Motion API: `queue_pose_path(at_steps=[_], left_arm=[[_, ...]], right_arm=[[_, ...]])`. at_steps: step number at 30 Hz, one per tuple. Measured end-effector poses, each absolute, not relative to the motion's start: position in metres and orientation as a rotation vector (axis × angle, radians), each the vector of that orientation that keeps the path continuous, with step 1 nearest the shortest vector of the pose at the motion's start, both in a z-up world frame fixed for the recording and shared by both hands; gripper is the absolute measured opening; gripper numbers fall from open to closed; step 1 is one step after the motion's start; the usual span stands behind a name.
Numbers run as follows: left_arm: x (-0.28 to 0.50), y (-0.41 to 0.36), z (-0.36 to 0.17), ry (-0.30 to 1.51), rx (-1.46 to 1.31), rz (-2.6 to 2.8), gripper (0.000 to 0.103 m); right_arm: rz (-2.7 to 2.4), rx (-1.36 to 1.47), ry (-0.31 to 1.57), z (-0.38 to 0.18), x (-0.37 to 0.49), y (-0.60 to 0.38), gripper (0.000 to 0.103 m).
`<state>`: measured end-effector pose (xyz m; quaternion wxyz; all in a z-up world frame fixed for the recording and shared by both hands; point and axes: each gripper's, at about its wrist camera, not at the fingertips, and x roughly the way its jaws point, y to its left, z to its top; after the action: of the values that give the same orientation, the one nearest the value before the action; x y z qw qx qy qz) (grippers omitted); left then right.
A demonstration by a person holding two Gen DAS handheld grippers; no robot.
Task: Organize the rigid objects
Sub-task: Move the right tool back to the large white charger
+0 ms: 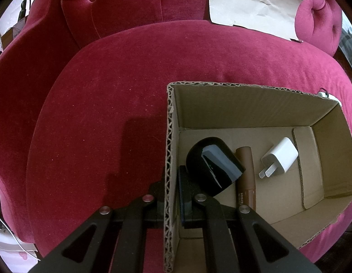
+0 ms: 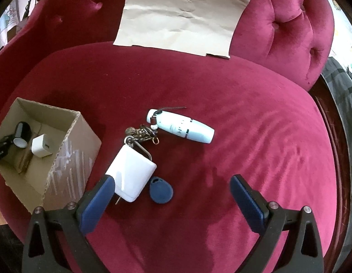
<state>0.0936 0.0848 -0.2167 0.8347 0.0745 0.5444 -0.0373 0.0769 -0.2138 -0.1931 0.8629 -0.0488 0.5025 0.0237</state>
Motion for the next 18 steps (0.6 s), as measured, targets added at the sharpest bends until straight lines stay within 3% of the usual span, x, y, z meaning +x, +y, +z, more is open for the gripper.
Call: queue_pose_path(at_steps=[18], left_arm=[[0.094,0.084,-0.216,1.154,0.161,-0.08,0.006]], right_arm=[[0.061,-0.027,1.12,-0.208,0.098,-0.203,0.102]])
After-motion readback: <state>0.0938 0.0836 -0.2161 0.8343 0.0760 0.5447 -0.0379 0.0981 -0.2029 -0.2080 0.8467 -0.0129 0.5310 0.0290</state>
